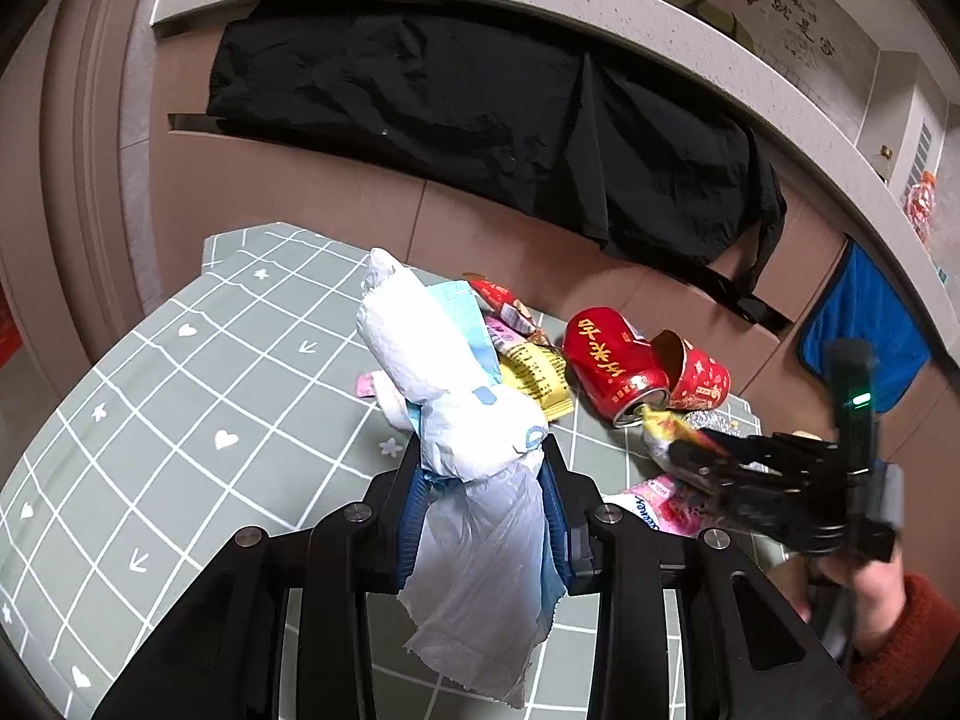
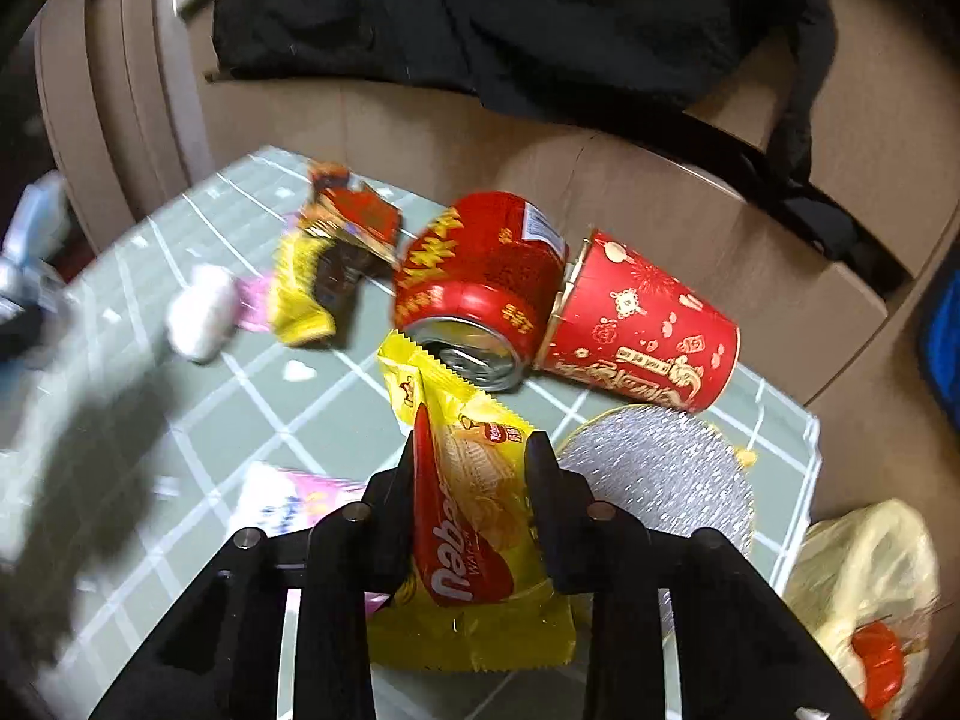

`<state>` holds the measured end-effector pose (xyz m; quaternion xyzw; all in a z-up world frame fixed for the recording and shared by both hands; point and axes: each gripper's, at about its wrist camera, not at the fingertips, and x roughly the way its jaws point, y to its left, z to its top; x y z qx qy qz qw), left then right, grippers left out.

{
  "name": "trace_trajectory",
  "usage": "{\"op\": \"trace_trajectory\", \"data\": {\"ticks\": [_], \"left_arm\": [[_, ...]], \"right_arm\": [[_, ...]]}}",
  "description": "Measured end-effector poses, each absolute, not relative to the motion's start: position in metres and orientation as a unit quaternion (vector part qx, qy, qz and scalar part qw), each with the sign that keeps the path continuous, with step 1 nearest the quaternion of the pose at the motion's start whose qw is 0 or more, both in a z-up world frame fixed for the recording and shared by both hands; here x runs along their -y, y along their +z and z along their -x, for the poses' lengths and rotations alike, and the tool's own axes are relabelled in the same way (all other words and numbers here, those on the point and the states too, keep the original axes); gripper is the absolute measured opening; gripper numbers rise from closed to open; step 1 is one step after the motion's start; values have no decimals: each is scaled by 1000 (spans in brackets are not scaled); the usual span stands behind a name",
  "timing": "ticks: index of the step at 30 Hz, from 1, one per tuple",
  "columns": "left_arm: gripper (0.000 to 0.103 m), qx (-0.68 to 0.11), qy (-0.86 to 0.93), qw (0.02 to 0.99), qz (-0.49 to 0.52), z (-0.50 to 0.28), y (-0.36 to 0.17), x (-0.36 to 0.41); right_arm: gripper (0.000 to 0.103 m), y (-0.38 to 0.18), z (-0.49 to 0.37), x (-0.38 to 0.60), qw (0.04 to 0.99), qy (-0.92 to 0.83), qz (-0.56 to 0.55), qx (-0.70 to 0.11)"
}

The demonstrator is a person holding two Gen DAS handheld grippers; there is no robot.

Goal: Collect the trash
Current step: 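Grasp the yellow snack packet with the right tool while the left tool holds the tissue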

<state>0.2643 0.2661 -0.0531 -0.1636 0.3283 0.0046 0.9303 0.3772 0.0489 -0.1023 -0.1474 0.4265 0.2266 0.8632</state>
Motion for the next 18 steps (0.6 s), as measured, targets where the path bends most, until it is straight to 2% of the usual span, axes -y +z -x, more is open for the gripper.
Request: {"op": "trace_trajectory", "data": {"ticks": [2,4,10,18], "left_arm": [[35,-326,2,931,161,-265,-51,-264],[35,-321,-1,933,161,-265,-47,-261],[35,-306,-10,939,160,-262,-31,-251],[35,-288,-3,945,156,-248,-16,-249]], "right_arm": [[25,-88,-370,-44,868,239,130,-416],[7,-75,-362,-42,872,246,128,-404],[8,-49,-350,-32,881,254,118,-381],[8,-45,-328,-20,878,280,76,-381]]}}
